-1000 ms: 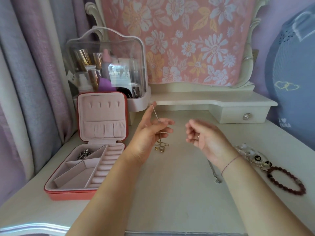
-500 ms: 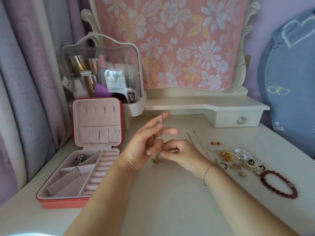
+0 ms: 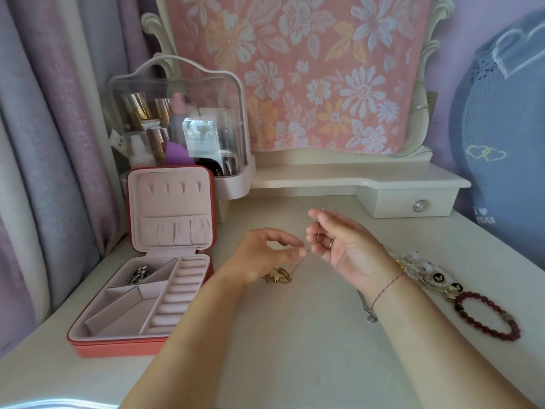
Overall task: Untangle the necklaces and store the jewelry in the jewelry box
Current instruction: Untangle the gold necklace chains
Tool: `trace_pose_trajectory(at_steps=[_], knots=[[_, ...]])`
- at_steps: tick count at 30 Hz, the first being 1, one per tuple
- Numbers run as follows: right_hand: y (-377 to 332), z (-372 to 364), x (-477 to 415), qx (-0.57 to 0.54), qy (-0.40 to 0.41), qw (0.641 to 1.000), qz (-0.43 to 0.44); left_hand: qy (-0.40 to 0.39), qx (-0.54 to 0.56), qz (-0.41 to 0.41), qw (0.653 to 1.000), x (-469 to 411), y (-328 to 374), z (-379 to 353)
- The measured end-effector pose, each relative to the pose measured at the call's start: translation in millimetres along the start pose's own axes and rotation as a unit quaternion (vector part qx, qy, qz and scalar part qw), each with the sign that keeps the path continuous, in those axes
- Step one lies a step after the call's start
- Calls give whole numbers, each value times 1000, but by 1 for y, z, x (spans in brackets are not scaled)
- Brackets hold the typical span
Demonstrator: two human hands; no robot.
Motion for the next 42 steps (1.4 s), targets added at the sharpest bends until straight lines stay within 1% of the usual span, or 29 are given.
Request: trace_pose_trajectory(at_steps=[2, 4, 6, 8, 11, 13, 15, 16, 18, 21, 23, 25, 27, 30, 35, 42], knots=[[-2, 1, 1, -36, -6, 999, 13, -36, -35, -6, 999, 1, 0, -3], [-2, 1, 1, -70, -6, 997, 19, -58, -98, -15, 993, 1, -2, -6], [-3, 1, 0, -88, -2, 996, 20, -58, -168, -28, 984, -1, -5, -8], [-2, 1, 0, -91, 1, 996, 19, -45, -193, -19, 980, -3, -10, -6], [-3, 2, 0, -91, 2, 996, 21, -36, -176, 7, 984, -6, -13, -5], [-2, 4, 0, -56, 4, 998, 20, -44, -150, 6, 988, -5, -10, -5], [2, 5, -1, 58, 19, 998, 7, -53, -62, 2, 997, -3, -5, -6], [5, 6, -1, 127, 28, 991, -2, -44, -24, 7, 999, -2, -2, -6], [11, 5, -1, 236, 44, 970, -18, -15, 15, 11, 1000, -2, 1, -2], [16, 7, -2, 332, 57, 941, -39, -7, 81, -3, 997, 0, 5, 1], [19, 10, -2, 373, 56, 925, -52, -9, 130, -20, 991, 2, 5, 2], [21, 10, -3, 386, 55, 919, -61, -3, 153, -25, 988, 1, 5, 2], [22, 9, -3, 380, 48, 921, -66, 4, 160, -25, 987, 1, 5, 2], [22, 5, -4, 364, 18, 928, -73, 5, 173, -30, 984, 2, 5, 2], [24, 1, -4, 359, -14, 930, -82, 8, 195, -39, 980, 2, 5, 2], [30, -6, -5, 366, -13, 929, -48, 0, 191, -58, 980, 2, 6, 2]])
Point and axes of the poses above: each hand's wrist, its own x-axis away from the middle knuckle, its own z-axis out of the back of the hand, y = z × x, the point moved 1 cm from there along -x, towards the middle knuckle, and after that the axes turned 12 degrees about -y, right-handed, at the moved point
